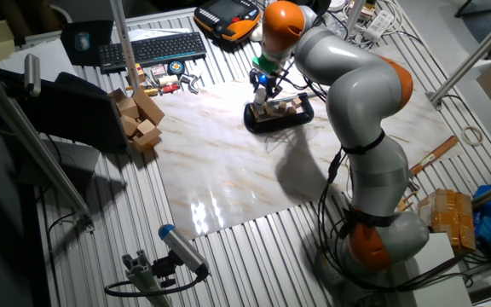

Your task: Install the light bulb by rotating it

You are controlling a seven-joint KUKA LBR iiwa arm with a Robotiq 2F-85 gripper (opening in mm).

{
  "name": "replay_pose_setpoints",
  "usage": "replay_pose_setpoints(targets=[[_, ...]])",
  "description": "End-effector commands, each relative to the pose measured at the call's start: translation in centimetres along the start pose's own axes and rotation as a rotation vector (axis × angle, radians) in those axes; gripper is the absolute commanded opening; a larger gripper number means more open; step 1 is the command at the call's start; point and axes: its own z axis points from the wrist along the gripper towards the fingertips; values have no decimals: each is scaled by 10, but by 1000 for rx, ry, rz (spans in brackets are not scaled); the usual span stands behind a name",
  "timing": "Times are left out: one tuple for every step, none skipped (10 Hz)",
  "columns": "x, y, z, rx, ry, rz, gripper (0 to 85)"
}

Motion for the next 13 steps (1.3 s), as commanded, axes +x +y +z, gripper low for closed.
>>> replay_pose_setpoints(targets=[[0,0,0,-2,-8,143,0],[0,0,0,-2,-8,159,0],[0,0,0,1,-6,166,0],[0,0,0,5,-8,169,0],[0,0,0,8,-12,176,0],[0,0,-1,18,-12,181,0],[0,0,-1,26,-14,190,0],[0,0,-1,31,-12,201,0],[0,0,-1,35,-13,210,0],[0,0,-1,38,-16,221,0],[0,0,-1,40,-17,236,0],[0,0,-1,41,-17,250,0],[0,-1,-1,40,-16,271,0]])
